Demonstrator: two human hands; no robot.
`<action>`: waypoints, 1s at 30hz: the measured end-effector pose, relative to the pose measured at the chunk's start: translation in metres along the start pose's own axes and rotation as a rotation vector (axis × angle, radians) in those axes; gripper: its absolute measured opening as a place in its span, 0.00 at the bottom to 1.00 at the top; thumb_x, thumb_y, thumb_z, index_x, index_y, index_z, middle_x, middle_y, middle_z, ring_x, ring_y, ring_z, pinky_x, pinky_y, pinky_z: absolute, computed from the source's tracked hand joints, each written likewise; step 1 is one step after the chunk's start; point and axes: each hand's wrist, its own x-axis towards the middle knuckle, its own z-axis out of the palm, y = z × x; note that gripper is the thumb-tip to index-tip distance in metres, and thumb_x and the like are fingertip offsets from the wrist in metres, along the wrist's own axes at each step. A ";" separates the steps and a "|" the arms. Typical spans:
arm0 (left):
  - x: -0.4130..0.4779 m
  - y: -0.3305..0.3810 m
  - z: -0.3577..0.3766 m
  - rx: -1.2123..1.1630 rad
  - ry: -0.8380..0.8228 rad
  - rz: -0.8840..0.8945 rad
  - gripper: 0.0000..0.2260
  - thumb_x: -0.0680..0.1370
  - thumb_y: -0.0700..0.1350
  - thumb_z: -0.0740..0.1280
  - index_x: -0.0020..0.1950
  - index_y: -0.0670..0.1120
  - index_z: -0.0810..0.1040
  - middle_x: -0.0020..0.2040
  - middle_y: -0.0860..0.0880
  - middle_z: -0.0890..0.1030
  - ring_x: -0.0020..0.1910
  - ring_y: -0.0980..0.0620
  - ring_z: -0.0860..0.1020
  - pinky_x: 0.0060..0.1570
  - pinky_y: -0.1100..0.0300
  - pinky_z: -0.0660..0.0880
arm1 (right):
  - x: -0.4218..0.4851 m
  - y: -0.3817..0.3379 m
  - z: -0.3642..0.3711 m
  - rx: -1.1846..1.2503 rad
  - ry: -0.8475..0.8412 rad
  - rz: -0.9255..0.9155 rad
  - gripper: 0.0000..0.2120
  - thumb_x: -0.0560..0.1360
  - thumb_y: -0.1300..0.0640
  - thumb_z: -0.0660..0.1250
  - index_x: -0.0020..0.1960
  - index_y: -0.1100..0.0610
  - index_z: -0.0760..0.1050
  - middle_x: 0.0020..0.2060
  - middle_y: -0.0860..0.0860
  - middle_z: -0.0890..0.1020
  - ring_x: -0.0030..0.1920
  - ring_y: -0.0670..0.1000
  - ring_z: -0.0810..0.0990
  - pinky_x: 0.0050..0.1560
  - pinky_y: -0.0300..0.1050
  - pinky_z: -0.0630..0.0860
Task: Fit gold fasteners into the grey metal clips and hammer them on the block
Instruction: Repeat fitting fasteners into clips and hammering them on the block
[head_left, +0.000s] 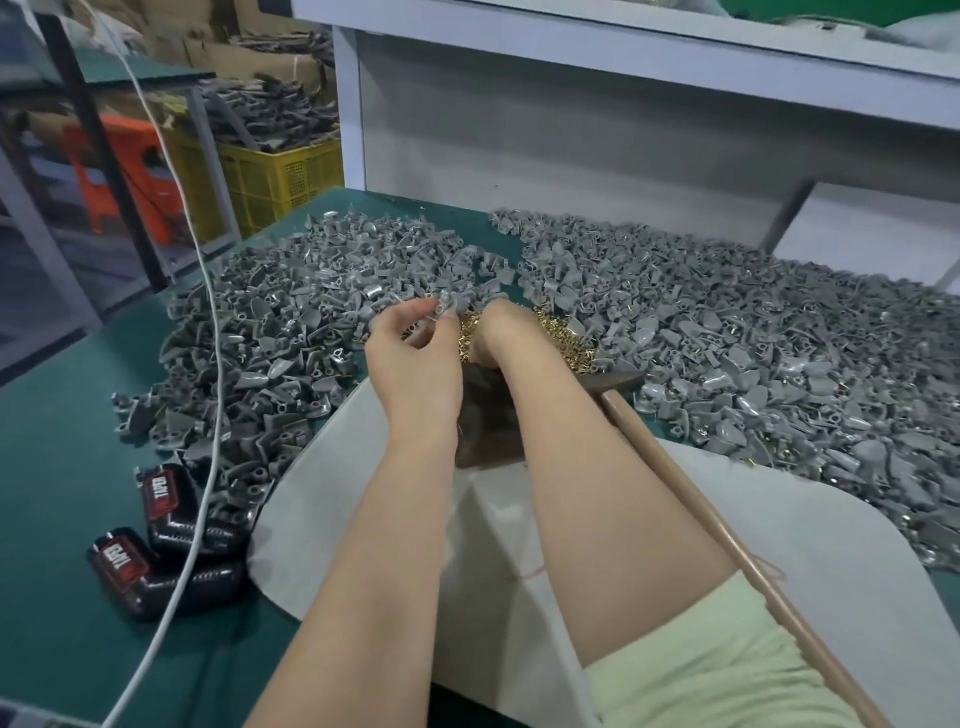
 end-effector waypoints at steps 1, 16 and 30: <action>0.000 0.001 0.000 0.020 -0.022 0.015 0.05 0.76 0.39 0.69 0.50 0.45 0.78 0.42 0.58 0.76 0.33 0.79 0.72 0.31 0.80 0.67 | -0.001 0.003 0.000 0.064 0.072 -0.046 0.16 0.74 0.60 0.66 0.61 0.61 0.73 0.56 0.58 0.78 0.56 0.57 0.78 0.49 0.47 0.72; -0.018 -0.008 0.006 0.826 -0.480 0.346 0.13 0.78 0.37 0.61 0.58 0.49 0.79 0.51 0.51 0.83 0.54 0.49 0.78 0.60 0.53 0.72 | -0.090 0.101 -0.022 0.989 0.162 -0.174 0.08 0.77 0.69 0.61 0.53 0.67 0.77 0.35 0.55 0.79 0.33 0.46 0.77 0.35 0.31 0.76; -0.017 -0.002 0.002 1.006 -0.468 0.395 0.11 0.72 0.61 0.67 0.47 0.56 0.76 0.42 0.56 0.77 0.50 0.50 0.74 0.47 0.55 0.56 | -0.088 0.101 -0.009 0.866 0.320 -0.194 0.13 0.73 0.66 0.67 0.38 0.50 0.77 0.38 0.54 0.81 0.44 0.54 0.80 0.55 0.56 0.77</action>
